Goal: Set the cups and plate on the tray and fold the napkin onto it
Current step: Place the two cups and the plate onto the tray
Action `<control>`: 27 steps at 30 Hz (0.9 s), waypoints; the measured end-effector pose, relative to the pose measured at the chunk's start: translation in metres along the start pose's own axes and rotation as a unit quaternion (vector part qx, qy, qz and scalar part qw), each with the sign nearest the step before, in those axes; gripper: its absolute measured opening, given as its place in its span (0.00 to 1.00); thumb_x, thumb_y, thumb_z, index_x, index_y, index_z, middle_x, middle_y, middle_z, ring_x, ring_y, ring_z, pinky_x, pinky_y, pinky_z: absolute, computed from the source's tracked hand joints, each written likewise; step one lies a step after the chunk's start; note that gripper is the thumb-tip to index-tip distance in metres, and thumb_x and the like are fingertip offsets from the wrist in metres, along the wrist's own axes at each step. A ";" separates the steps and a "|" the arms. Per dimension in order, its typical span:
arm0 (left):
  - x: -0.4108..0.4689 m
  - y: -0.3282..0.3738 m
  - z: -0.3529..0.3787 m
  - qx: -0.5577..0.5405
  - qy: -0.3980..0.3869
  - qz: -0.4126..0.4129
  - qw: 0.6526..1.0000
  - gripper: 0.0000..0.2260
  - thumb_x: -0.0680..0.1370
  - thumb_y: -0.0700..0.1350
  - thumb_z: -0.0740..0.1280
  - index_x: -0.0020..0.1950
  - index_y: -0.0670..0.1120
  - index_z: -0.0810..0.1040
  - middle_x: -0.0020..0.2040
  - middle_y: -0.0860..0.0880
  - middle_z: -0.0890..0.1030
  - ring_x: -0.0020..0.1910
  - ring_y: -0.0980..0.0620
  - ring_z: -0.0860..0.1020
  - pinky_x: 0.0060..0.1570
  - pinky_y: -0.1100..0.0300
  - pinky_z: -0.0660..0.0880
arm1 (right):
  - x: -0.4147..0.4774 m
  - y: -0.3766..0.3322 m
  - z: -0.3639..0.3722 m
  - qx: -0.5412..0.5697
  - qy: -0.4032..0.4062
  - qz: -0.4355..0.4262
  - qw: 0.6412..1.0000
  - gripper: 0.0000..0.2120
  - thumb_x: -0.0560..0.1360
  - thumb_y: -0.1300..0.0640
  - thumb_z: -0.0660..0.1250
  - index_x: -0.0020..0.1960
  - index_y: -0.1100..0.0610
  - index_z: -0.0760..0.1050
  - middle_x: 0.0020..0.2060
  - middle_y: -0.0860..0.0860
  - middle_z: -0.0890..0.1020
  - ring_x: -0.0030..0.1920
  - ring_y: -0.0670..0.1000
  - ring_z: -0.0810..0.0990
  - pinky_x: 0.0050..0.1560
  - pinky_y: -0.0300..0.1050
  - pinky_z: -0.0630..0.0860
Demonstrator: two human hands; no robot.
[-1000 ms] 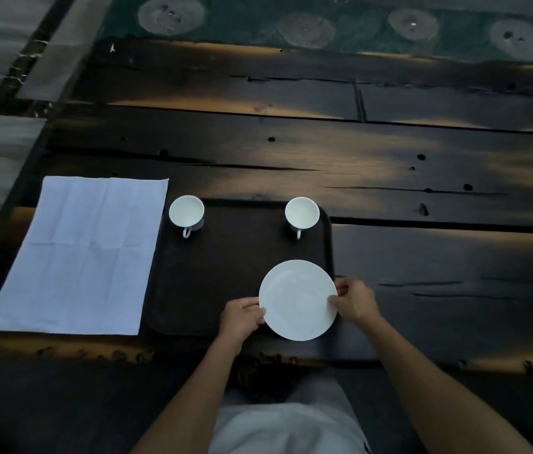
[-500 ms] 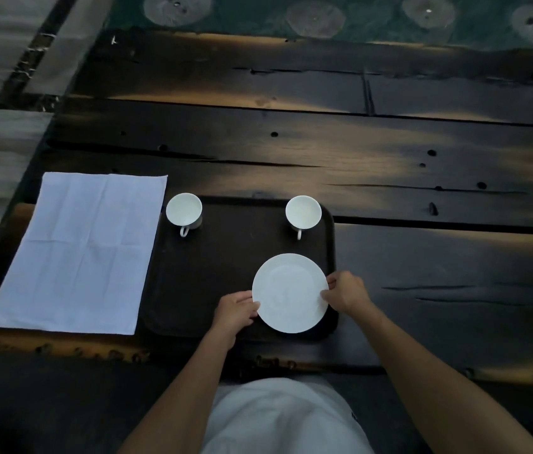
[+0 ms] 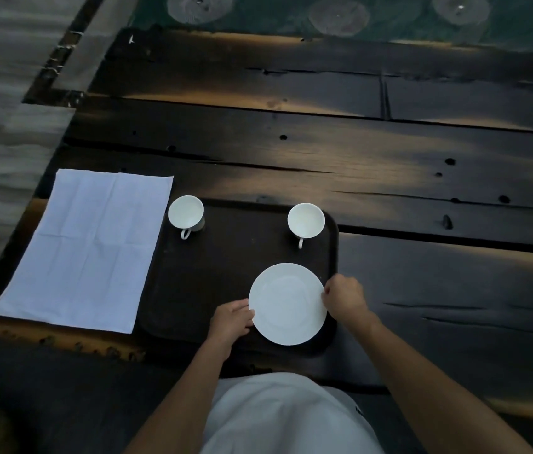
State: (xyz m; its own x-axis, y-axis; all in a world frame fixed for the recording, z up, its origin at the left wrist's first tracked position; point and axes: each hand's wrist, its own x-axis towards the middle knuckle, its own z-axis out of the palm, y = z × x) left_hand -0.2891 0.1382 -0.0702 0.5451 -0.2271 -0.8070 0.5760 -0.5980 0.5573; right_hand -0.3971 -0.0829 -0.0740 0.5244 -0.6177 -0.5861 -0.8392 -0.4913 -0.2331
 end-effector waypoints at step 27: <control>-0.004 0.001 -0.006 0.080 -0.028 0.059 0.995 0.15 0.79 0.42 0.68 0.65 0.47 0.81 0.58 0.47 0.85 0.48 0.52 0.82 0.48 0.60 0.78 | -0.012 0.008 0.000 0.069 0.024 -0.003 0.997 0.08 0.74 0.59 0.65 0.46 0.59 0.83 0.43 0.56 0.85 0.49 0.60 0.81 0.46 0.45 0.75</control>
State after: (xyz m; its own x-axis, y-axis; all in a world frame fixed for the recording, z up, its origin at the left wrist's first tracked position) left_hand -0.2874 0.1430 -0.0656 0.5663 -0.3422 -0.7498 0.4028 -0.6787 0.6141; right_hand -0.4098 -0.0794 -0.0688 0.5332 -0.6456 -0.5467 -0.8460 -0.4078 -0.3435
